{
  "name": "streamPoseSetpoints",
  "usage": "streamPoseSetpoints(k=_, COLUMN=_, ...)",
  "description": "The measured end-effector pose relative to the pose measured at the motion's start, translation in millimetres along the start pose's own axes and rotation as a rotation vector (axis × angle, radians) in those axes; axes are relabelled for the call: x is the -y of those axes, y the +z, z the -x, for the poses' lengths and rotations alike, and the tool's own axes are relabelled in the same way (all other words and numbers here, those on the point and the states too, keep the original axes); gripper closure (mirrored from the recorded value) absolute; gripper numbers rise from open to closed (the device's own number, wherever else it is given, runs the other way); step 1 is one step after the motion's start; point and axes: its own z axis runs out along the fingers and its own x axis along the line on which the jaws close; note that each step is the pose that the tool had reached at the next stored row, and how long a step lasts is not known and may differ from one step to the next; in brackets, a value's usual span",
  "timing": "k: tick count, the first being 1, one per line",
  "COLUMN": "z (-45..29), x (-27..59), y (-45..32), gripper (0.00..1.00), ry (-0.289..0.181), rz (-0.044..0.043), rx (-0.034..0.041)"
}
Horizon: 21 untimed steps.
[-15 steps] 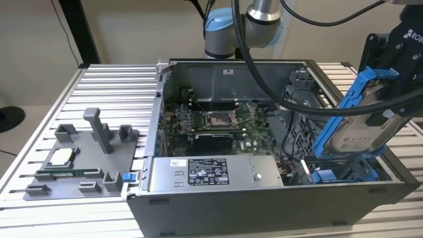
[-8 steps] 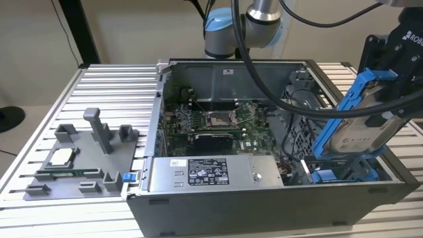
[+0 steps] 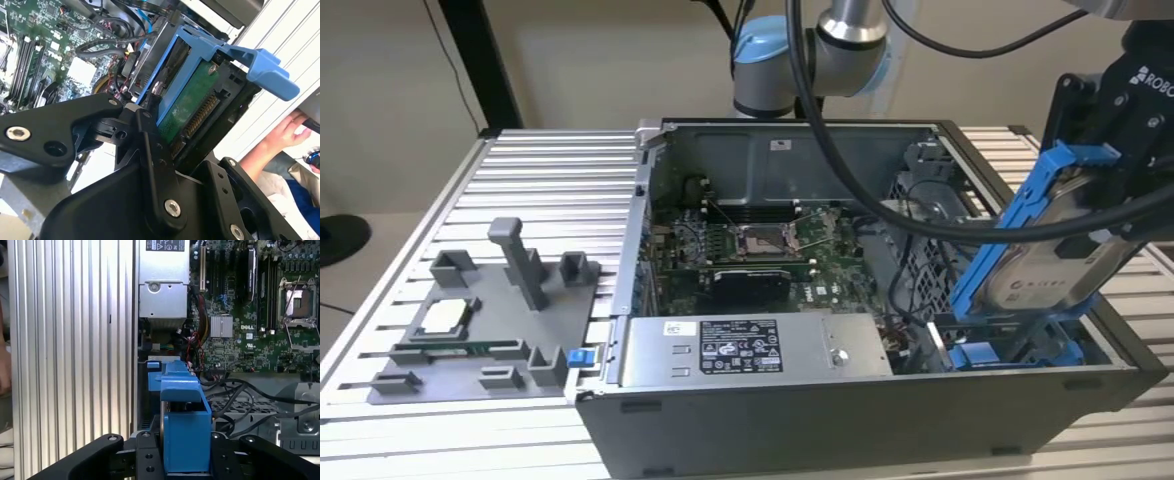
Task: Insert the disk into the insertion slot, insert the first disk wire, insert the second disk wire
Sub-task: 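Insert the disk into the insertion slot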
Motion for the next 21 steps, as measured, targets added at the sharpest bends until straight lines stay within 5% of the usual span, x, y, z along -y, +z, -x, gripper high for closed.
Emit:
streamPoseSetpoints(k=13, z=0.0, x=0.4, y=10.1, gripper=1.00, ry=0.003, rz=-0.0031, rx=0.0002)
streamPoseSetpoints(k=21, z=0.0, x=0.5, y=13.6, gripper=1.00, ry=0.056, rz=-0.0035, rx=0.0021)
